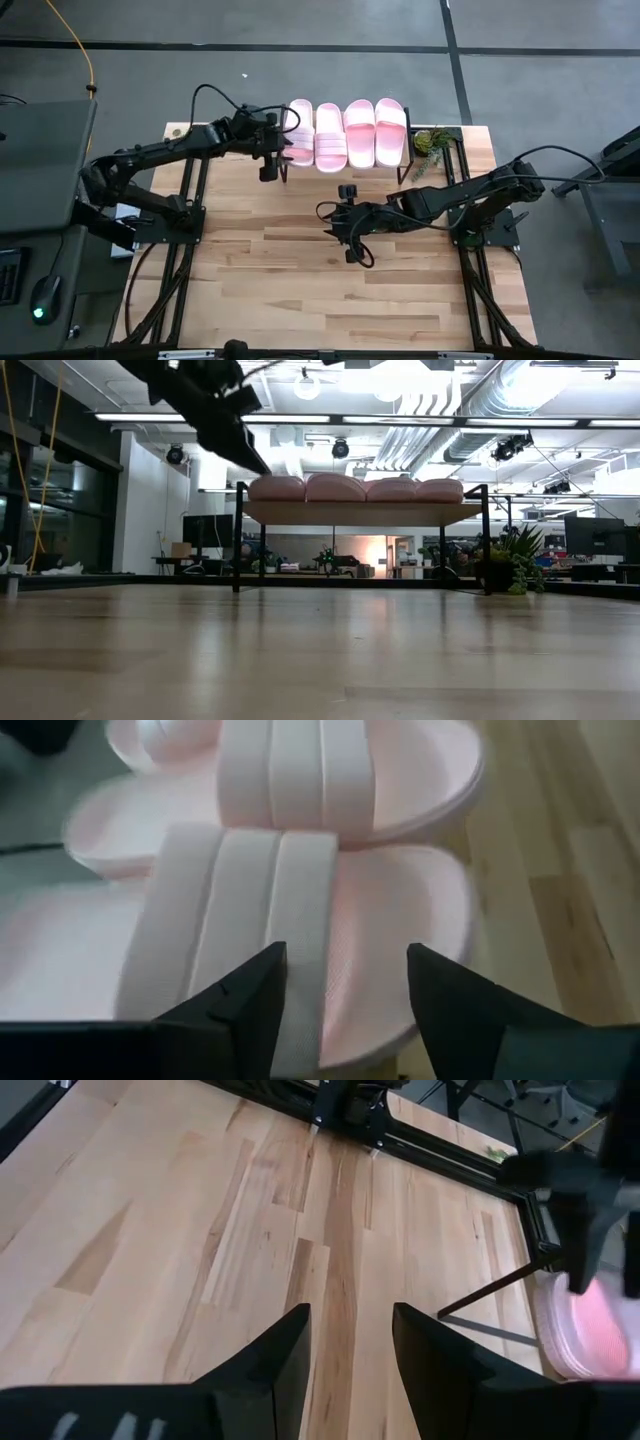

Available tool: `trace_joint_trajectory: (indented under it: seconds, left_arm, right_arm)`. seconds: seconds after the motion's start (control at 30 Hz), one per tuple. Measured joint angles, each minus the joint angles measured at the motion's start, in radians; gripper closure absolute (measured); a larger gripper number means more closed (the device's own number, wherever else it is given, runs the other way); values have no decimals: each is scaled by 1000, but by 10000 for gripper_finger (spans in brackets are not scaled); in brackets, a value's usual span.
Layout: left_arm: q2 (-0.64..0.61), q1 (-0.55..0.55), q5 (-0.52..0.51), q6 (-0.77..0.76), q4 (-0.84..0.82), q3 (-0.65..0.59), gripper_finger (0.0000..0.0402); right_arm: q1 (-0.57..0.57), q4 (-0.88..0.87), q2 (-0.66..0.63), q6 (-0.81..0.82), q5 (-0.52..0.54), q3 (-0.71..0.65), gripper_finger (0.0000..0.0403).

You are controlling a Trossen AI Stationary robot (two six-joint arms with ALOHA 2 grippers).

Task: Pick and place slides into the shelf
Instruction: Put the pink slide on the shelf, then return to Home Position

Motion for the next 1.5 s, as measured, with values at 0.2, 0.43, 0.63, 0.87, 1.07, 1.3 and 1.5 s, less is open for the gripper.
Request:
trace_joint_trajectory:
  seconds: [0.2,0.43,0.63,0.87,1.07,1.3,1.5]
  left_arm:
    - [90,-1,5,9,17,3,219]
    - [79,-1,9,11,33,0,217]
    - [6,-9,21,11,20,-2,216]
    - [-54,-38,21,3,27,-2,207]
    - [-98,-75,34,-62,33,-2,208]
    - [-154,-155,177,-155,34,-2,210]
    - [-222,-255,231,-200,27,-2,222]
  right_arm:
    - [0,0,0,0,-2,0,269]
    - [0,0,0,1,-14,0,269]
    - [0,0,0,0,-14,0,269]
    - [0,0,0,-23,12,0,269]
    - [0,2,0,1,13,0,269]
    - [0,71,0,51,12,0,269]
    - [0,104,0,38,13,0,269]
